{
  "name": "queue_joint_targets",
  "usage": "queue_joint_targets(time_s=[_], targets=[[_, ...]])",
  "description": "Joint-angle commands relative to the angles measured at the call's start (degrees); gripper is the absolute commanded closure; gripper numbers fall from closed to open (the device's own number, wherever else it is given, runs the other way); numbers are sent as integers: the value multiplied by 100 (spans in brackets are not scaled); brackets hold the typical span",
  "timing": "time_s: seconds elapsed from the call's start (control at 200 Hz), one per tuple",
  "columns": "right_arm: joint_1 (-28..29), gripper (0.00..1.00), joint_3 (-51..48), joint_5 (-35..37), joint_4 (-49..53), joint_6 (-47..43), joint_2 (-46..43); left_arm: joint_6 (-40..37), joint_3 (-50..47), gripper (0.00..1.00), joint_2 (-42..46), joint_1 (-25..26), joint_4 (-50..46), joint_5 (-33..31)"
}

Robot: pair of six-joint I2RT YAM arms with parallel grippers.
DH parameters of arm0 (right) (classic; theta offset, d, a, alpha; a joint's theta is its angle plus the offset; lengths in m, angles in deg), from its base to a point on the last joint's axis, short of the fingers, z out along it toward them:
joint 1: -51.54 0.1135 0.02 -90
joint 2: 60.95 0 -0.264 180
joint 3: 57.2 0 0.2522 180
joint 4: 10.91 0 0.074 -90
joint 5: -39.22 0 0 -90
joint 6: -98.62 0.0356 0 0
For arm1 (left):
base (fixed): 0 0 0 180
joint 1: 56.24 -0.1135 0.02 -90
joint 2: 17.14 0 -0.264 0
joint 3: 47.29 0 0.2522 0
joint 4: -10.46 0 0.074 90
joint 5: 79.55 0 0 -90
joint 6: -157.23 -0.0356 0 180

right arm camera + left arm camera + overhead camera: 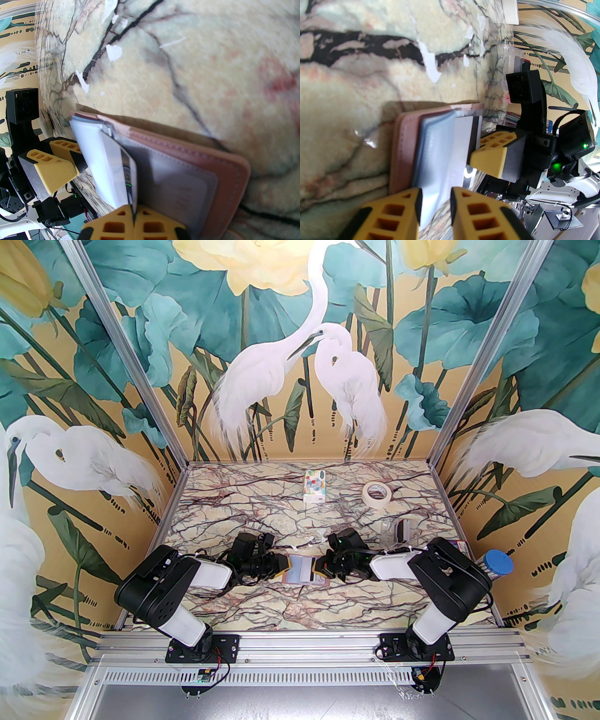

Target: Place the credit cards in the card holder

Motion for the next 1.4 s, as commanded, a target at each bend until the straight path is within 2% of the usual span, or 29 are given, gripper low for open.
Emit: queue_joint_targets(time_s=[0.0,0.24,0.425,0.535,0.795,1.02,1.395], targets=[[77,100,14,265,737,-190,241,-99,-53,72,-304,118,-431,-369],[71,100,105,222,913,-340,124,-106,-61,73,-302,129,-420,-373],[74,79,375,290,1439,-617,-40,-98,-77,72,-298,136,-428,-384],[72,71,466,353,1663,-714,-67,-84,-82,73,-294,144,-411,-395],[85,61,785,633,2368,-876,-244,-103,-63,72,-303,153,-433,-395],[133,60,1196,871,2903,-958,-212,-112,-45,73,-371,153,-399,-395],[408,66,1764,1240,3407,-982,163,-120,-53,73,-403,160,-360,-387]])
